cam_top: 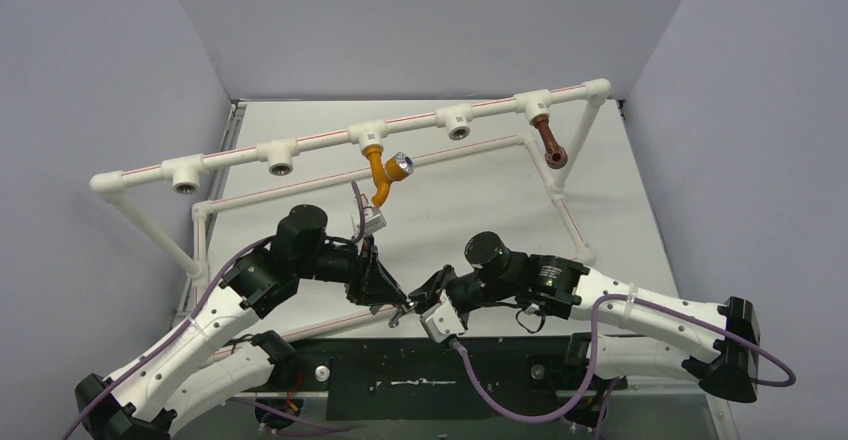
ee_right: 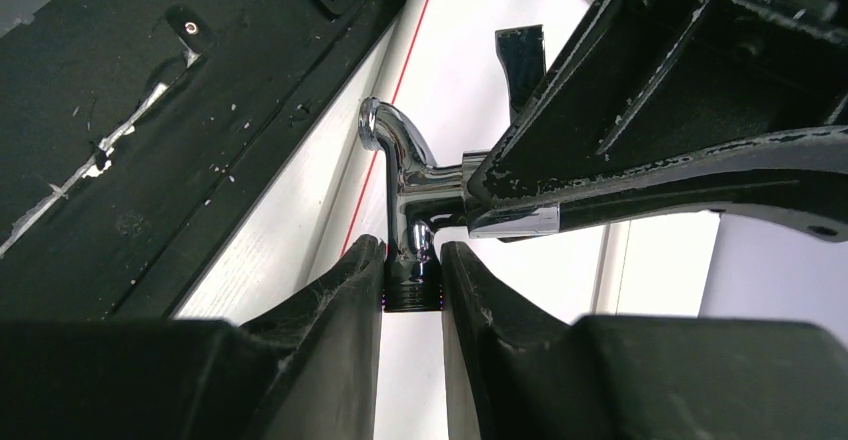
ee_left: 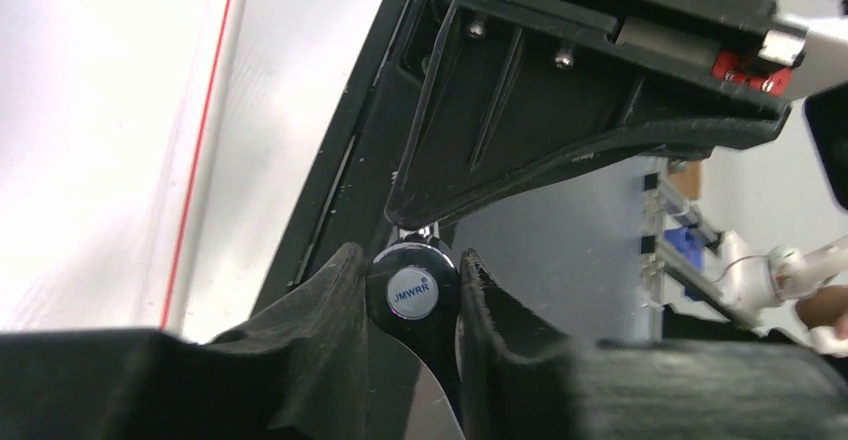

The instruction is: Install the water faucets

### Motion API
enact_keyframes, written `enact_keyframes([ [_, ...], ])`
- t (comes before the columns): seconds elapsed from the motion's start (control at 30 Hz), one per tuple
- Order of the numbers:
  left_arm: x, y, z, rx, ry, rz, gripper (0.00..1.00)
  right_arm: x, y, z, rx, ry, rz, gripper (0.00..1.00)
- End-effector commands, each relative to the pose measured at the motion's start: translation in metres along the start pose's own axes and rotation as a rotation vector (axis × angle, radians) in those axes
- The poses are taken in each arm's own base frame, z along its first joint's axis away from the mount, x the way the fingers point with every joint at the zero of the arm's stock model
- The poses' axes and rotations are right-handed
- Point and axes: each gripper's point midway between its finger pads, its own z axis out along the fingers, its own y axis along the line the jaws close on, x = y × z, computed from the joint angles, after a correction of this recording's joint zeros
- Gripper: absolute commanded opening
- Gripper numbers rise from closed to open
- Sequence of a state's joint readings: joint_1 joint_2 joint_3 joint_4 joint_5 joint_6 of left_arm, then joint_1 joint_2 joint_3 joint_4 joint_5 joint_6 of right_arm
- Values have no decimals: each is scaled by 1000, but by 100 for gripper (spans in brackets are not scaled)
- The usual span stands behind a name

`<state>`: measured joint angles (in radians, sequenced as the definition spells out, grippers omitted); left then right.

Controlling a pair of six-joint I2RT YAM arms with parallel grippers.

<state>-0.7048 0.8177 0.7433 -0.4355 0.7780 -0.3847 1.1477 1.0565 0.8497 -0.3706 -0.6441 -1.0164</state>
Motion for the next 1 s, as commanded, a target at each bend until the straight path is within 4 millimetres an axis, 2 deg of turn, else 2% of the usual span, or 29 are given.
enact_keyframes([
  [0.0,-7,-16,-3,73,-7,39,0,-27,-29,-6,79,-60,-74,0],
  [0.03,-7,-16,-2,73,-6,38,0,-26,-30,-6,87,-55,-67,2],
  [0.23,-8,-12,-4,37,-12,31,0,-27,-42,-13,180,-47,14,40],
  [0.4,-13,2,-5,-59,-48,11,0,-25,-51,-27,294,-36,121,62],
  [0.5,-22,8,-9,-117,-102,-11,0,-21,-50,-36,343,-22,200,66],
  [0.7,-40,37,-23,-336,-264,-141,0,-16,-63,-63,583,-79,412,68],
  [0.77,-42,48,-29,-405,-309,-210,0,-10,-66,-70,656,-101,518,77],
  [0.8,-43,53,-32,-439,-336,-246,0,-8,-65,-71,671,-107,567,83],
  [0.97,-38,78,-42,-565,-442,-428,0,-7,-50,-55,595,-159,631,87],
])
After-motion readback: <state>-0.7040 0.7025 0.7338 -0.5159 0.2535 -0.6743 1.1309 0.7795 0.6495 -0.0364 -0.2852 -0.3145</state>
